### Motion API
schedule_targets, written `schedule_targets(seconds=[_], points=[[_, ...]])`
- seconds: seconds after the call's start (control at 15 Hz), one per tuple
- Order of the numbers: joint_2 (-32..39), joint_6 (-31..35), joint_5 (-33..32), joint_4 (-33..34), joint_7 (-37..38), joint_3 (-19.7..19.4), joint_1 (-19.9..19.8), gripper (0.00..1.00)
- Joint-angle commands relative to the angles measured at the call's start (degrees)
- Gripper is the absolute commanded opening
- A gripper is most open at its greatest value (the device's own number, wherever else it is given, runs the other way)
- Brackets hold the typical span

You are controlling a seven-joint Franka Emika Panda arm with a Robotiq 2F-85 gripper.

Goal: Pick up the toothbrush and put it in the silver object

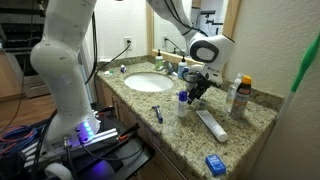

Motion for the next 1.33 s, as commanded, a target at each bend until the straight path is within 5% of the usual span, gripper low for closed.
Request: schedule_targets(seconds=[0.0,0.07,0.13,0.8,1.07,1.27], points=[[0.01,0.13,-0.08,0.13,0.49,0.37,-0.44,1.00],[0.01,0.21,-0.04,0.13,0.69,0.36,-0.45,0.75],[-0.09,0.52,0.04,0.03,0.64,0.46,-0.36,0.74],[0.17,2.43,-1.16,0.54,3.01,0.07,0.79,0.04],[-0.54,3.17,-2.40,-0.09,5.01,-0.24,1.24,0.02],[-5.22,0.53,-9.36,-2.63,8.12,-2.63,3.05,0.02]])
